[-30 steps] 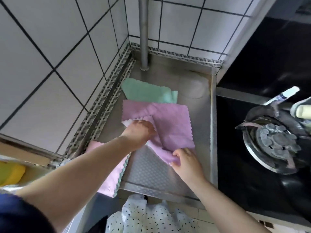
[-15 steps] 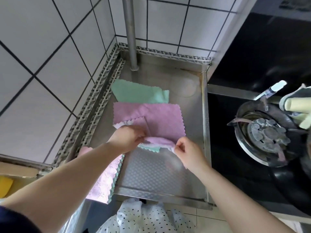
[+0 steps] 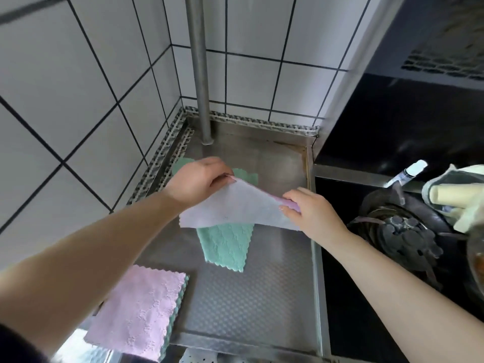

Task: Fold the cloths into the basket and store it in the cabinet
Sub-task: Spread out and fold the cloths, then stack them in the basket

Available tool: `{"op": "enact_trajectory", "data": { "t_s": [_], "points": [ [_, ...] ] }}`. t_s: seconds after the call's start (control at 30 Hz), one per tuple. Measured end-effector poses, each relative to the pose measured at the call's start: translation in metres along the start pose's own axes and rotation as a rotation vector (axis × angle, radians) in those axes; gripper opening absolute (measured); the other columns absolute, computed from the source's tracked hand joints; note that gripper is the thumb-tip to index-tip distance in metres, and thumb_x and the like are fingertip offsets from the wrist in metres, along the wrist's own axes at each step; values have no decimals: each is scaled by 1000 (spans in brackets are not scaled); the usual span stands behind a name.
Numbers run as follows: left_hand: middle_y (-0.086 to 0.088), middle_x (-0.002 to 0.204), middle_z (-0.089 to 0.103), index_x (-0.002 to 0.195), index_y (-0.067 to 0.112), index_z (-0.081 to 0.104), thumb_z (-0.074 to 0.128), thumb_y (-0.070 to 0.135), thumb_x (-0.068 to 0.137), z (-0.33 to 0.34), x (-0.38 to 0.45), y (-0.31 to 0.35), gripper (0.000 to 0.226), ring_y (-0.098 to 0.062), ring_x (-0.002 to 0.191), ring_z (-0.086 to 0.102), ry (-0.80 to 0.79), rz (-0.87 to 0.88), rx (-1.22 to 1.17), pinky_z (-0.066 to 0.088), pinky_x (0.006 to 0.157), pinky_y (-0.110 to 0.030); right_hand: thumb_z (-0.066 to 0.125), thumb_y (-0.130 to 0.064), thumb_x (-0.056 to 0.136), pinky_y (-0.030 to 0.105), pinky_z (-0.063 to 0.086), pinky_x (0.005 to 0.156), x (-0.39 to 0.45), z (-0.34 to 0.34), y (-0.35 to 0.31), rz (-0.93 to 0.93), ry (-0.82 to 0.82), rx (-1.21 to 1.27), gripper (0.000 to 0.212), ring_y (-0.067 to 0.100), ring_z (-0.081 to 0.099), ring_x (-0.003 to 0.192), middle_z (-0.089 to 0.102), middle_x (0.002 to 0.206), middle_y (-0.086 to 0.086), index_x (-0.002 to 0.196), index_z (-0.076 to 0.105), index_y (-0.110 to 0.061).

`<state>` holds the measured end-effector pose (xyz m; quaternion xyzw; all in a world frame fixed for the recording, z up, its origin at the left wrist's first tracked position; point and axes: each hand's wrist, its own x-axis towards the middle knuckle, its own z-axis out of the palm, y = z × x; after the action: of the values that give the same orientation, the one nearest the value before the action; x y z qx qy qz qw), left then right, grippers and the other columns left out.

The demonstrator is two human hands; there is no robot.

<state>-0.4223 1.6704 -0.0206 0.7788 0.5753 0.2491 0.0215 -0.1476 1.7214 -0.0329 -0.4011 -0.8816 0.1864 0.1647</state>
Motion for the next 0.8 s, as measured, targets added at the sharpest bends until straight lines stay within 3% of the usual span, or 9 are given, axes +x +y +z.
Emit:
{"op": "enact_trajectory", "data": {
  "t_s": [0.1, 0.23, 0.33, 0.43, 0.6, 0.8],
  "points": [
    [-2, 82, 62, 89, 11, 67, 50, 48, 90, -28, 26, -11, 40, -21, 69, 62, 5, 133, 84, 51, 59, -28, 61, -18, 87, 32, 37, 59, 25, -25, 5, -11, 68, -75, 6, 18, 49, 70, 48, 76, -6, 87, 64, -13],
    [1, 67, 51, 69, 11, 58, 52, 58, 84, -62, 61, -22, 49, -19, 53, 51, 2, 245, 157, 43, 48, -27, 57, -18, 91, 37, 47, 71, 65, -68, 3, -12, 108, -154, 16, 23, 57, 85, 62, 92, 5, 98, 69, -12],
    [-2, 65, 52, 71, 10, 59, 71, 38, 79, -91, 87, -19, 32, -22, 52, 54, 38, 301, 305, 34, 48, -23, 52, -17, 94, 36, 47, 73, 86, -103, -1, -2, 174, -219, 18, 24, 56, 88, 61, 94, 6, 101, 68, -11],
    [-10, 73, 60, 79, 5, 65, 79, 19, 74, -115, 105, -10, 20, -28, 60, 61, 104, 313, 373, 41, 49, -28, 48, -17, 96, 36, 47, 69, 92, -129, -5, -2, 262, -255, 20, 21, 54, 82, 58, 94, 5, 104, 66, -12],
    [-12, 83, 63, 86, 4, 68, 72, 18, 82, -128, 107, 6, 15, -31, 68, 63, 191, 308, 380, 52, 52, -41, 51, -17, 94, 41, 51, 73, 76, -149, -6, 7, 356, -208, 20, 23, 60, 84, 66, 94, 6, 108, 64, -12],
    [-3, 78, 60, 82, 9, 65, 74, 22, 78, -104, 50, 30, 16, -20, 64, 59, 91, 235, 311, 54, 52, -36, 54, -17, 91, 29, 44, 59, 17, -124, -5, 10, 286, -114, 14, 16, 58, 69, 65, 80, 2, 102, 63, -15]
  ]
}}
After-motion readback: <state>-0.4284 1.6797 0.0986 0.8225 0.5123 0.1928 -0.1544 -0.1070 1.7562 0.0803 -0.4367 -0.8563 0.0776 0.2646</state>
